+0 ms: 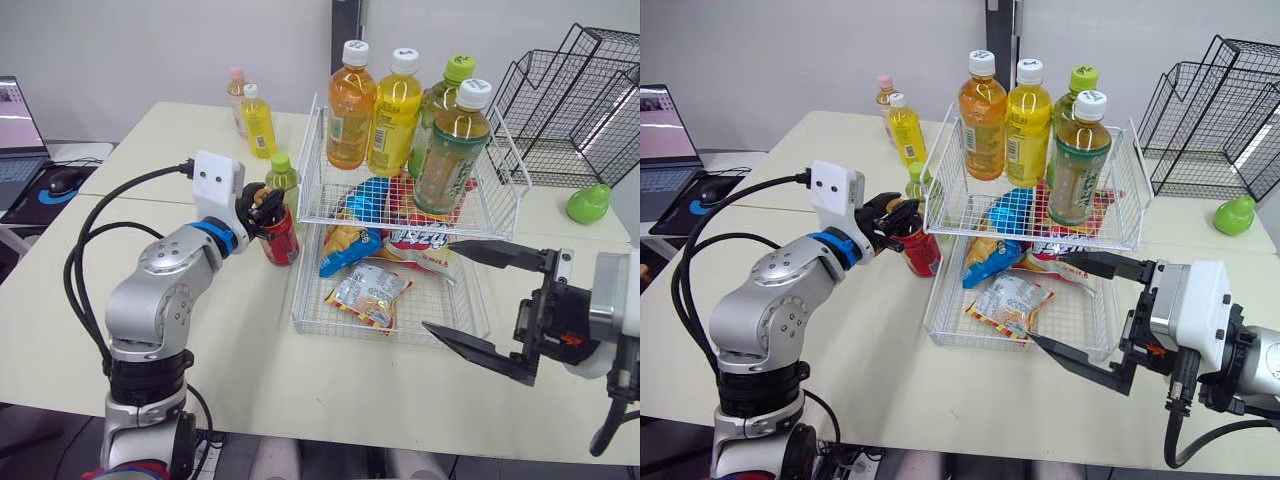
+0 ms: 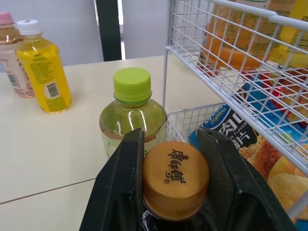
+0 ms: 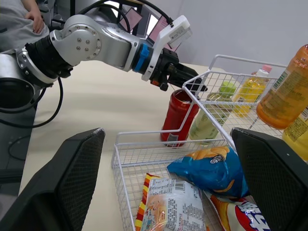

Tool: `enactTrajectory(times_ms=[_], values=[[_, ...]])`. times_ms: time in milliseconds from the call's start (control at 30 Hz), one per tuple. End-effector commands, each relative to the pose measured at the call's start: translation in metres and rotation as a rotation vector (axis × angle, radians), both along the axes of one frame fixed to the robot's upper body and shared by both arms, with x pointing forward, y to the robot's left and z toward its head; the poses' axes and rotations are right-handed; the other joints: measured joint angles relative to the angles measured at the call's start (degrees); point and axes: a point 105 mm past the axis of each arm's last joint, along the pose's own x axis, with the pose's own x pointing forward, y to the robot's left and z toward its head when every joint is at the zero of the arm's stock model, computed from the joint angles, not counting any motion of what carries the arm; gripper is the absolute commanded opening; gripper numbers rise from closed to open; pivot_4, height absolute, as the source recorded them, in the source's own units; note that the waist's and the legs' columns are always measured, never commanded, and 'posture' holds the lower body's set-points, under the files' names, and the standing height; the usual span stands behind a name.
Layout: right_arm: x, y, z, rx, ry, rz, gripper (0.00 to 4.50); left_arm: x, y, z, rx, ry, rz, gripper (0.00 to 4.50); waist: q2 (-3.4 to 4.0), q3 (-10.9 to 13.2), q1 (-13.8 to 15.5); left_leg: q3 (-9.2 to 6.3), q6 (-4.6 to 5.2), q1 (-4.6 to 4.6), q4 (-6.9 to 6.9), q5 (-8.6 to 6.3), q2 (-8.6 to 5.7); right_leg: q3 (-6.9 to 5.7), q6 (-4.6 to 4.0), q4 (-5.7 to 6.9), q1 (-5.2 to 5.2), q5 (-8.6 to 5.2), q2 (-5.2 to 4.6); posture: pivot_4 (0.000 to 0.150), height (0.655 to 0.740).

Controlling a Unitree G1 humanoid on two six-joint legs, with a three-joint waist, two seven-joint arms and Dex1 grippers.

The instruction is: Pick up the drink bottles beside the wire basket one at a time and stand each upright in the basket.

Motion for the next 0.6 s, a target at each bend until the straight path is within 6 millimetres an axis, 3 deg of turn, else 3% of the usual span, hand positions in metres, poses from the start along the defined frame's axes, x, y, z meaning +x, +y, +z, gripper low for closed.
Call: enactTrajectory(times_ms=[33, 100, 333, 467, 600], values=[[0.001, -0.001, 0.01, 0.015, -0.074, -0.007, 4.5, -0.014, 0.006, 0.053, 0.022, -0.136, -0.136, 1.3, -0.02, 0.03, -0.09, -0.02, 0.0, -0.01, 0.0, 0.0, 0.0, -0.01, 0.0, 0.0, -0.02, 0.0, 0.0, 0.15, 0.7268], [0.004, -0.004, 0.014, 0.012, -0.104, -0.029, 4.5, -0.019, 0.012, 0.069, 0.039, -0.131, -0.213, 1.3, -0.08, 0.06, -0.16, -0.02, 0.0, -0.04, 0.0, 0.0, 0.0, -0.03, 0.0, 0.01, -0.05, -0.01, 0.01, 0.15, 0.7268], [0.015, -0.015, 0.023, 0.007, -0.145, -0.118, 4.5, -0.031, 0.03, 0.168, 0.016, -0.204, -0.403, 1.3, -0.3, 0.2, 0.02, -0.09, 0.0, -0.24, 0.01, 0.0, -0.06, -0.13, 0.03, -0.08, -0.15, -0.02, 0.0, 0.15, 0.7268], [0.018, -0.021, 0.021, -0.002, -0.146, -0.175, 4.5, -0.045, 0.024, 0.228, -0.063, -0.221, -0.528, 1.3, -0.32, 0.2, 0.24, -0.13, 0.01, -0.57, 0.03, 0.0, -0.08, -0.18, 0.03, -0.15, -0.4, -0.02, -0.01, 0.15, 0.7268], [0.022, -0.027, 0.021, 0.005, -0.159, -0.23, 4.5, -0.048, 0.003, 0.256, -0.054, -0.232, -0.641, 1.3, -0.29, 0.19, 0.3, -0.16, 0.01, -0.7, 0.04, 0.0, -0.09, -0.21, 0.02, -0.07, -0.54, -0.02, 0.01, 0.15, 0.7268]])
